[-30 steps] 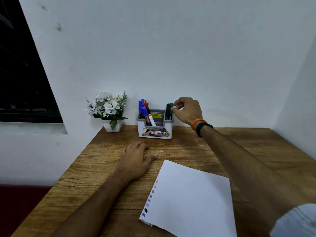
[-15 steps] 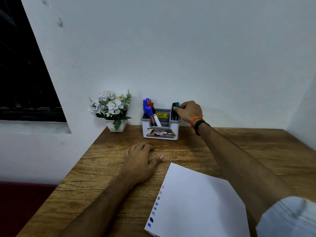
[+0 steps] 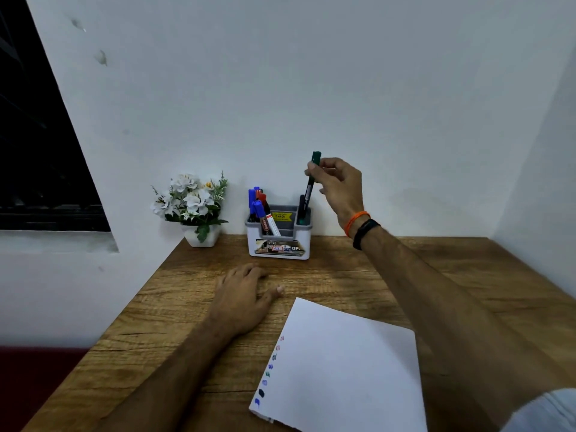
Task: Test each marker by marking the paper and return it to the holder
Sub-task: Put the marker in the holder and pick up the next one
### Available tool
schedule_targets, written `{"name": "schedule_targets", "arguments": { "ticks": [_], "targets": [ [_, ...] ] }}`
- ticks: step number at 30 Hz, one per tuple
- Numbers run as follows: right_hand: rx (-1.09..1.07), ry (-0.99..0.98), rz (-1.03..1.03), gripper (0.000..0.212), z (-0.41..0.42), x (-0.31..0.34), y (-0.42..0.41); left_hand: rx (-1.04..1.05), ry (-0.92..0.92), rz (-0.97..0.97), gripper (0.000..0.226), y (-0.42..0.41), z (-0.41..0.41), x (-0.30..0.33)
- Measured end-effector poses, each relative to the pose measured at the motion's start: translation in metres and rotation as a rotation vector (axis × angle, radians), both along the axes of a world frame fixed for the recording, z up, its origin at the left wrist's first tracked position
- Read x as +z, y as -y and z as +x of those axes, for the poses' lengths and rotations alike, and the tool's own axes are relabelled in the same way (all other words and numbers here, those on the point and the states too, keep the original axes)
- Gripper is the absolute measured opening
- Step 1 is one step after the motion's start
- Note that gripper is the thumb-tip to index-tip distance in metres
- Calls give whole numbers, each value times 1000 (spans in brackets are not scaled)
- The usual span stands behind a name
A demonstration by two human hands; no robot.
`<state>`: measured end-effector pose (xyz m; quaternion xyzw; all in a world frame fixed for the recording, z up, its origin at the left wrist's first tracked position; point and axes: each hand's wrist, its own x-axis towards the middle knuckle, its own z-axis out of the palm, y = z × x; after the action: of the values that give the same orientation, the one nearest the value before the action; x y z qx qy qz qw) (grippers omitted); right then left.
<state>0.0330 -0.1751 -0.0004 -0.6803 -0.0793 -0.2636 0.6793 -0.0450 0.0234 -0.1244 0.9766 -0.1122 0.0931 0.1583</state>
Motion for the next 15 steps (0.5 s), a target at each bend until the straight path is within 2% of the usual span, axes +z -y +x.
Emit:
{"name": "schedule_targets", "arguments": {
  "ticks": [5,8,11,13,15],
  "targets": [
    [191,-47,3,12,-48,2,-4,-16,2,-15,60,-1,-1,2],
    [302,-121,-3,17,-73,-22,-7,-41,33,-78,57,-1,-4,5],
    [344,-214,-71,25,-95,-52,-7,-106,42,-368,51,1,-12,15],
    [373,-285,-59,28,-106,-67,-6,-230,-17,-636,54,2,-17,23],
    [394,-324,-80,26,-111,-75,-4,-355,-66,-815,56,2,-20,27]
  ]
}}
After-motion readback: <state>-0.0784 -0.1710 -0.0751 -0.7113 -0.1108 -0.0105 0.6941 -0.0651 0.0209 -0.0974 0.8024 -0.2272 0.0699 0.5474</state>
